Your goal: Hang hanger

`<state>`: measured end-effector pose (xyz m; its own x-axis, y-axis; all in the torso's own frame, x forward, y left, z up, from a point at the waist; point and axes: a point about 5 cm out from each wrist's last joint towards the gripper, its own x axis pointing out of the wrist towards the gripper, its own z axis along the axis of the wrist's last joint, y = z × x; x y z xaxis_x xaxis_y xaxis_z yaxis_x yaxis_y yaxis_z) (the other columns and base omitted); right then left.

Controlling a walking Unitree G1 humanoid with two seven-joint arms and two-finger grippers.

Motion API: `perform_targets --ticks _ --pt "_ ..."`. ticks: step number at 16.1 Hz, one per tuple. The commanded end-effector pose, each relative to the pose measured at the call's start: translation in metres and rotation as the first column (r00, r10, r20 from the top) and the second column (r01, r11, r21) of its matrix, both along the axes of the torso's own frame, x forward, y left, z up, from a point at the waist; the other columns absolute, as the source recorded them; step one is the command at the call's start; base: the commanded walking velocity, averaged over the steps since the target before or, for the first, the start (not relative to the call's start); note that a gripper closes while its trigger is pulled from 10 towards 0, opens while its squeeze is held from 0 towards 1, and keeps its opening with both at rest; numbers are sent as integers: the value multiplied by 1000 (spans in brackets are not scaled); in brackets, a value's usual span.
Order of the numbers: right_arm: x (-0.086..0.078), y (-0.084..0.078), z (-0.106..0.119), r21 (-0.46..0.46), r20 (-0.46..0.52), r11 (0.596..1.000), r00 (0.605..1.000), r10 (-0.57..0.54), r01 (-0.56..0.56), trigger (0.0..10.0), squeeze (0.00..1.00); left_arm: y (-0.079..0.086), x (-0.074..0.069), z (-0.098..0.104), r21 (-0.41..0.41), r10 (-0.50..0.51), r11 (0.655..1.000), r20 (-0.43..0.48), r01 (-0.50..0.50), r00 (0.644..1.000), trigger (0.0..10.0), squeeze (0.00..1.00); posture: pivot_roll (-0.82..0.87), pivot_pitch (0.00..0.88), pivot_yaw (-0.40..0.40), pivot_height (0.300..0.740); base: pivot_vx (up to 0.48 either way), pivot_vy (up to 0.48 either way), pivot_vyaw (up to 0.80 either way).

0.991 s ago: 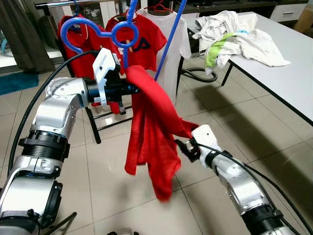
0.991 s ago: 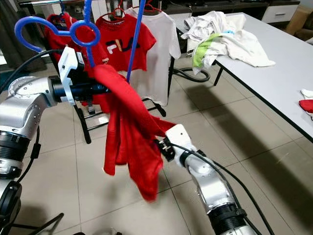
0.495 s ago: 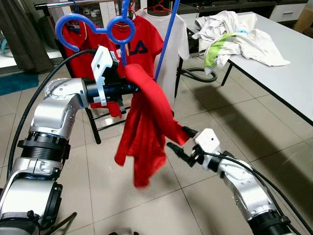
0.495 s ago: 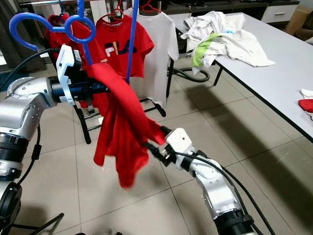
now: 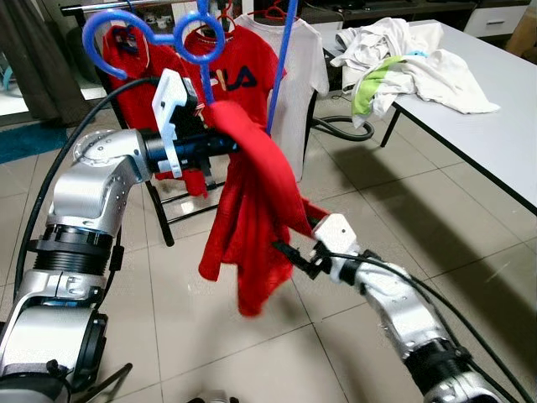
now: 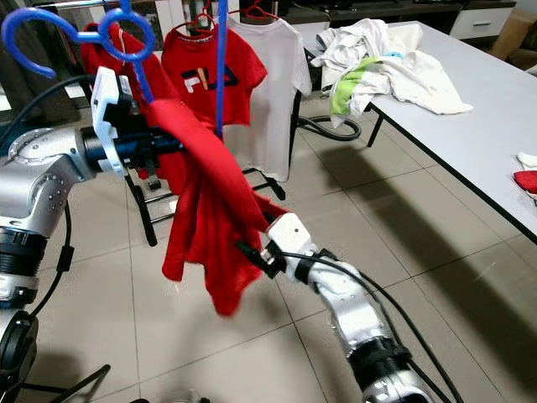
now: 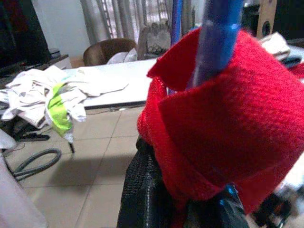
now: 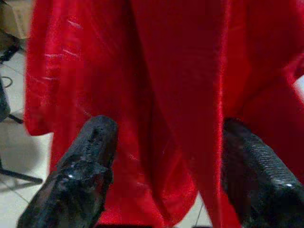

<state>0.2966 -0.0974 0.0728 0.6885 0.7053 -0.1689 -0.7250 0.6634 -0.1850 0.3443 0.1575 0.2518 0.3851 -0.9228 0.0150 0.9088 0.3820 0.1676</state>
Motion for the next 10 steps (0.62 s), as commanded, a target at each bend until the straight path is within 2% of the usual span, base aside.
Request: perform_targets --ticks 1,2,3,4,9,10 --pt "3 1 3 -14 29 1000 1000 -2 2 4118 0 -5 -2 20 -29 -28 999 64 30 998 0 0 59 0 46 740 0 0 0" --pt "7 2 3 -10 35 1000 999 -29 29 3412 0 -6 -4 19 -28 -46 998 55 47 997 0 0 57 0 50 740 0 0 0" --pt "10 1 5 -4 42 999 998 -53 53 2157 0 -5 -7 19 -21 -75 997 39 76 996 0 0 57 0 50 740 0 0 0" --pt "12 -2 7 -2 50 998 997 -55 55 1490 0 -3 -10 19 -12 -110 994 19 110 994 0 0 57 0 51 740 0 0 0" --pt "7 -6 7 -30 79 999 996 31 -29 1882 0 4 -16 18 18 -167 986 -20 167 986 0 0 58 0 50 740 0 0 0" --pt "1 -11 6 -69 87 992 990 115 -109 2510 0 9 -17 20 28 -183 983 -34 184 983 0 0 61 0 44 740 0 0 0"
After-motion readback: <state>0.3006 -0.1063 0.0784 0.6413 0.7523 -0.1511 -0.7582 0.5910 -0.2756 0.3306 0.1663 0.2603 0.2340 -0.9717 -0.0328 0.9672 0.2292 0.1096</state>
